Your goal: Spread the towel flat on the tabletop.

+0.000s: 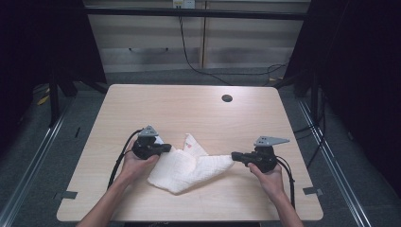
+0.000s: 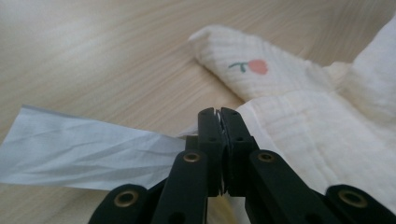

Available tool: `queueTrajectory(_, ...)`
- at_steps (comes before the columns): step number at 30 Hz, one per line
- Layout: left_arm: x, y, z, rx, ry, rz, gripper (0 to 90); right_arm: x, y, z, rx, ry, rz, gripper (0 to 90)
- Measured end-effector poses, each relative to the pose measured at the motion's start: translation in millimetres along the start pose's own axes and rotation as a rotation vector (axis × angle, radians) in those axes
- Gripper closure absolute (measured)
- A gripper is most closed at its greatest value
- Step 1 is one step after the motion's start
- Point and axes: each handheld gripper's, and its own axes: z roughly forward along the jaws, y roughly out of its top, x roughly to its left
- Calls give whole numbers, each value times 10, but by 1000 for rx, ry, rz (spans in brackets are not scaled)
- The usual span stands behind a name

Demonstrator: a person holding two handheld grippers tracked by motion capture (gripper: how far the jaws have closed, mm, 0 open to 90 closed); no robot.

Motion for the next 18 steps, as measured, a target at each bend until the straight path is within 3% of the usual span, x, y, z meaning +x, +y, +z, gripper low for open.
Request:
queueTrajectory(3,-31,42,-140,-57,-26,-19,881,10,39,-60,-26,4,-4,896)
queueTrajectory(11,-89,189,-428,-155,-36,-4,882,11,147,-177,-68,-5,-15,896)
queueTrajectory(15,-99,305,-623,-198,-16,15,882,20,312,-285,-99,-26,-33,896)
queueTrajectory(18,-94,412,-841,-271,-24,18,883,46,488,-403,-130,-35,-53,897)
